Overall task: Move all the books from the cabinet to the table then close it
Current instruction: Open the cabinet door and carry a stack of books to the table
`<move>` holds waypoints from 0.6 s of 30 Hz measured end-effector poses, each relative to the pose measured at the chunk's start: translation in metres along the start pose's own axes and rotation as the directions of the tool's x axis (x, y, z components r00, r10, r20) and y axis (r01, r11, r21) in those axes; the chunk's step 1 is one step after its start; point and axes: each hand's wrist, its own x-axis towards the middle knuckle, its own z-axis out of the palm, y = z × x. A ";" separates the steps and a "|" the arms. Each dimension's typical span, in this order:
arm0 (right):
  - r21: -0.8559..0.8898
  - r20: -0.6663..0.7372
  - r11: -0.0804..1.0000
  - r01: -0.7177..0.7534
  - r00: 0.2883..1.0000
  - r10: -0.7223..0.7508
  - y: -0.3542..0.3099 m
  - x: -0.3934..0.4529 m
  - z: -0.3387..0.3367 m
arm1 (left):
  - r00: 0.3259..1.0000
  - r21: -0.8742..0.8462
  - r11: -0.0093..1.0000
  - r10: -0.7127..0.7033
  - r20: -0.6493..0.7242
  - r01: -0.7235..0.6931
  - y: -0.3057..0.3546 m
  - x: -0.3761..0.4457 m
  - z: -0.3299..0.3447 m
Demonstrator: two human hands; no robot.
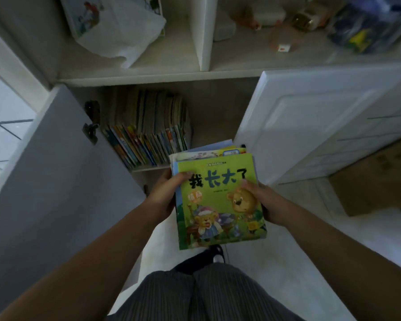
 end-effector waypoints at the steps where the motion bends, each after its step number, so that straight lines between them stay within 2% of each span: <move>1: 0.027 -0.036 1.000 0.002 0.999 -0.001 0.009 -0.009 0.003 | 1.000 0.012 1.000 -0.012 0.021 0.012 -0.002 -0.005 0.002; 4: 0.107 -0.099 0.994 0.004 0.995 0.006 0.040 -0.038 0.004 | 0.996 0.076 0.996 -0.059 0.069 0.054 -0.012 -0.018 0.012; 8: 0.218 -0.195 0.976 -0.002 0.980 0.046 0.077 -0.079 -0.003 | 0.968 0.191 0.968 -0.197 0.156 0.166 -0.032 -0.030 0.035; 11: 0.285 -0.196 0.959 0.003 0.979 0.055 0.098 -0.111 -0.013 | 0.933 0.280 0.933 -0.290 0.212 0.226 -0.047 -0.037 0.059; 14: 0.336 -0.198 0.941 0.021 0.979 0.049 0.117 -0.144 -0.027 | 0.892 0.376 0.895 -0.355 0.280 0.239 -0.061 -0.045 0.087; 18: 0.446 -0.310 0.890 0.098 0.949 0.052 0.166 -0.204 -0.047 | 0.814 0.546 0.816 -0.441 0.377 0.189 -0.099 -0.066 0.141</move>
